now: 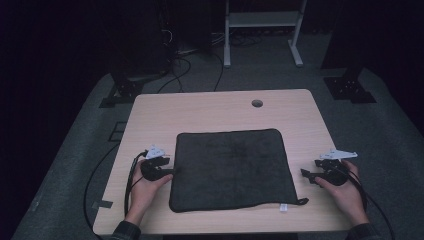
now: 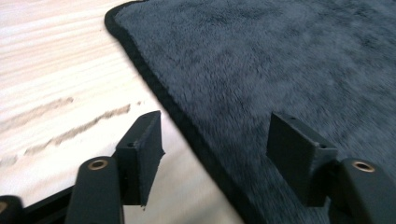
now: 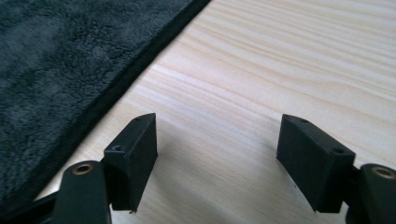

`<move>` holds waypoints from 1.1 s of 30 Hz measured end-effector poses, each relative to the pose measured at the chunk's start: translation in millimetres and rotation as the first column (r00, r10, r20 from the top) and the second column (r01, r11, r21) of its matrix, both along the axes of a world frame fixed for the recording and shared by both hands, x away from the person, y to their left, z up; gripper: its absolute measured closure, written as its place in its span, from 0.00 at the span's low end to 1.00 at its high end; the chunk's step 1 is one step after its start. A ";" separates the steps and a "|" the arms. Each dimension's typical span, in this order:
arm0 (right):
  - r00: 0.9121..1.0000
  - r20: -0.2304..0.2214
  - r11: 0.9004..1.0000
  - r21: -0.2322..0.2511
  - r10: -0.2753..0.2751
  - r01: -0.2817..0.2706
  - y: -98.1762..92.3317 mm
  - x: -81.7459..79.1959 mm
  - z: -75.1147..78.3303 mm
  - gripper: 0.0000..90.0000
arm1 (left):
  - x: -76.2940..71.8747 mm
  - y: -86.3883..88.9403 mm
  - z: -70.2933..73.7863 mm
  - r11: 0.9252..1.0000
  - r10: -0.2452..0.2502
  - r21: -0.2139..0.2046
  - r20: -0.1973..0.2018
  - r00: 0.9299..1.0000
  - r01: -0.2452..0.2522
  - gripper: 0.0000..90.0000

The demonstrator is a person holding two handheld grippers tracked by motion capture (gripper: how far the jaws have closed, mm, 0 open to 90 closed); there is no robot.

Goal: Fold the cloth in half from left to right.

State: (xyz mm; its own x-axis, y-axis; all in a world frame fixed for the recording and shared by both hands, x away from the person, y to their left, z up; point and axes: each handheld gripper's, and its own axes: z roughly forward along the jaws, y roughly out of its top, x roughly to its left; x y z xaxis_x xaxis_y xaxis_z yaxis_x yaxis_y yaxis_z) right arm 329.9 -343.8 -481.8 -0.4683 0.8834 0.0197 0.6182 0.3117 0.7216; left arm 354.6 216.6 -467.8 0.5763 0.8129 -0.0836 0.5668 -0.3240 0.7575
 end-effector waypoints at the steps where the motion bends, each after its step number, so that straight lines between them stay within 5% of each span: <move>1: 1.000 0.002 1.000 -0.004 0.000 0.000 -0.4 0.2 -0.1 0.31 | 2.1 -2.7 -0.3 1.000 0.000 0.007 -0.002 1.000 0.000 0.39; 8: 1.000 0.025 1.000 0.007 0.003 -0.003 -2.9 -1.3 -2.8 0.29 | 7.0 -15.3 -7.1 0.996 0.027 0.084 -0.003 1.000 -0.027 0.40; 12: 0.999 0.038 1.000 0.016 -0.004 0.003 -4.3 -1.9 -4.3 0.29 | 4.3 -16.9 -7.9 0.995 0.037 0.093 0.012 0.999 -0.038 0.43; 24: 0.999 0.039 1.000 0.013 -0.003 0.002 -4.2 -1.9 -4.4 0.29 | 0.3 -18.6 -9.6 0.997 0.053 0.047 0.025 0.998 -0.054 0.76; 27: 0.999 0.039 1.000 0.013 -0.002 0.002 -4.1 -1.9 -4.4 0.28 | 1.8 -17.6 -9.8 0.999 0.047 0.015 0.003 0.999 -0.048 0.90; 33: 0.999 0.038 1.000 0.013 0.000 0.000 -3.9 -2.0 -4.4 0.28 | 4.8 -10.3 -9.1 0.998 0.054 -0.038 -0.040 0.998 -0.056 0.93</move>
State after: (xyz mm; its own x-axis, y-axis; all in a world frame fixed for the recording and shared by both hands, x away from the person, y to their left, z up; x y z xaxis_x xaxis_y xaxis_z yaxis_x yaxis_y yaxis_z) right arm 327.9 -347.7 -486.2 -0.4690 0.8831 0.0136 0.5906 0.3022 0.7482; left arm 359.4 206.3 -476.8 0.5266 0.8389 -0.1378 0.6126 -0.2620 0.7457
